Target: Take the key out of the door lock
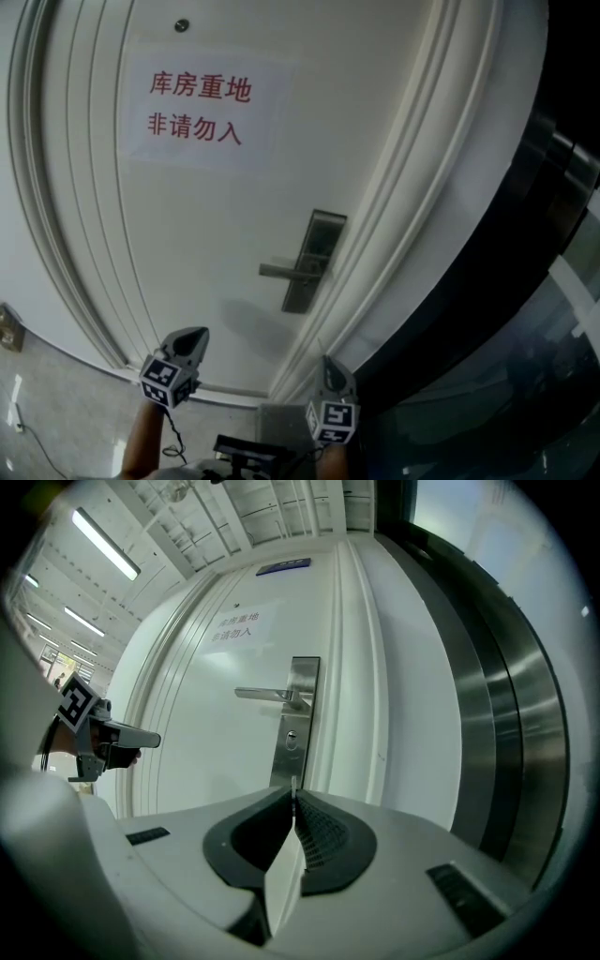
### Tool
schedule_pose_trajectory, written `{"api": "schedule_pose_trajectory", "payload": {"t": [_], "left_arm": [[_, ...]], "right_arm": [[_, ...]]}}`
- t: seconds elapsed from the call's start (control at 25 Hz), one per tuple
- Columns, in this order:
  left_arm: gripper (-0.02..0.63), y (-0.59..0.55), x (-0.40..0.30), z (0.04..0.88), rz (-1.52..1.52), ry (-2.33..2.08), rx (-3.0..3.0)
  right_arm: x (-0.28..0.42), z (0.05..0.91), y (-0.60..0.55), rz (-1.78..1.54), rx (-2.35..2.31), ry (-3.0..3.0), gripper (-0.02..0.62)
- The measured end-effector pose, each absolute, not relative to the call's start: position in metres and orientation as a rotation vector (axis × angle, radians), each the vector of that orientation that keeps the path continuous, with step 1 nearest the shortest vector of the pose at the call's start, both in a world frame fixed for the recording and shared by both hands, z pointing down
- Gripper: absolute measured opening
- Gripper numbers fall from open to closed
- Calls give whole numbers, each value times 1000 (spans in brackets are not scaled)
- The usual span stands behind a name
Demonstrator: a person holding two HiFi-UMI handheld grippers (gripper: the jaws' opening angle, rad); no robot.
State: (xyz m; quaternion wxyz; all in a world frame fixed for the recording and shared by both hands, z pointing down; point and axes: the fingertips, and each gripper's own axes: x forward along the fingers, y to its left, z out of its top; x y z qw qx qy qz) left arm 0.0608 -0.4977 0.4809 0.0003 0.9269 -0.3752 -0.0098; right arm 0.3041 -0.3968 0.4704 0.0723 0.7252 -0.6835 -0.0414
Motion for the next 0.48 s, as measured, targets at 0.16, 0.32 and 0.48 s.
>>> {"api": "schedule_pose_trajectory", "payload": {"t": [0.16,0.32,0.48], "left_arm": [[9,-497,57,480,-31,-1181,2914],[9,-495,54,480,-27,-1181,2915],[8,-493,52,481,-22,-1180,2920]], "right_arm": [[300,473,-397,-119,2174,-2054,20],[297,475,-396,-112,2173,-2051,20],[297,476,-395,-116,2173,-2049,20]]}}
